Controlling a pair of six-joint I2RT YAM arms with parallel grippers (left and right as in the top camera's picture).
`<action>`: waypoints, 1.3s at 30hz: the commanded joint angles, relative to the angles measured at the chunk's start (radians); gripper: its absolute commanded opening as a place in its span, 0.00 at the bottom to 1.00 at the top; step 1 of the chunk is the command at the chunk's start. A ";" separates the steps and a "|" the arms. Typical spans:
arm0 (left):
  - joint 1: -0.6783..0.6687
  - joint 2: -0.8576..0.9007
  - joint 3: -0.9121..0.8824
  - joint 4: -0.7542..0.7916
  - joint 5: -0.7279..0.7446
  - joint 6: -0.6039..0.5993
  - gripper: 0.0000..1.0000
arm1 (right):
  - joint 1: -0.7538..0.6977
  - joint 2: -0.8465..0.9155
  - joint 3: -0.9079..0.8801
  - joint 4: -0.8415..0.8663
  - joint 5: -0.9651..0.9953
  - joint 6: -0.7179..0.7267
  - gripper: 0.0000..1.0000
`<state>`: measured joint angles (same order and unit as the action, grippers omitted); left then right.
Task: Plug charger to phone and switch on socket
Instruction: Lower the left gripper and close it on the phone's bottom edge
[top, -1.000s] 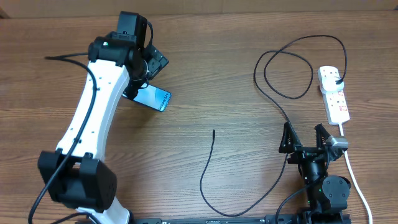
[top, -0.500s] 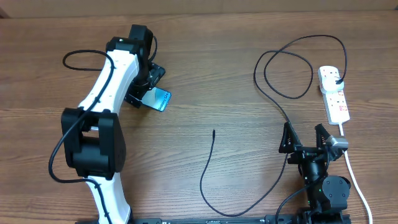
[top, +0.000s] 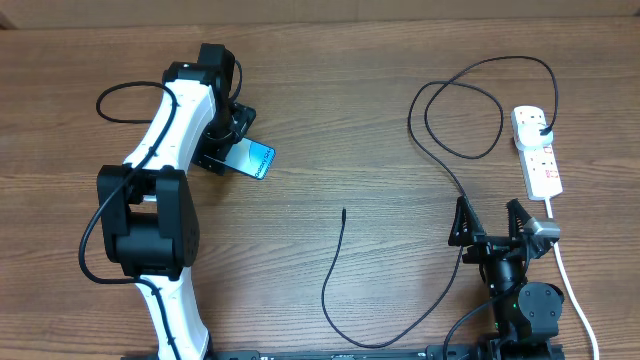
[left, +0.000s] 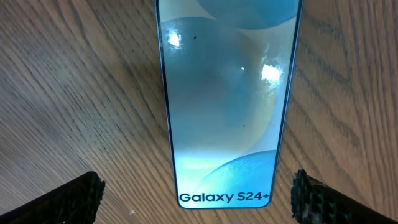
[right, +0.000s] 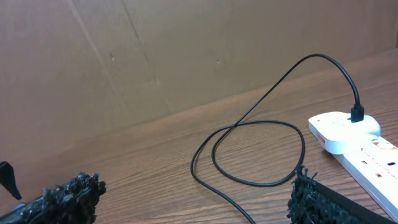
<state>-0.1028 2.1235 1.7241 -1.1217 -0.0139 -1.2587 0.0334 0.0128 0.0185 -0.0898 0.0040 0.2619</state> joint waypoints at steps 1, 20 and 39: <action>0.000 0.010 0.019 0.005 0.003 -0.055 1.00 | 0.005 -0.010 -0.011 0.005 0.003 -0.003 1.00; 0.000 0.079 0.018 0.063 0.006 -0.058 1.00 | 0.005 -0.010 -0.011 0.005 0.003 -0.003 1.00; 0.000 0.080 0.016 0.101 -0.020 -0.058 1.00 | 0.005 -0.010 -0.011 0.006 0.003 -0.003 1.00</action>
<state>-0.1028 2.1868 1.7241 -1.0206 -0.0128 -1.3037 0.0334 0.0128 0.0185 -0.0902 0.0044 0.2611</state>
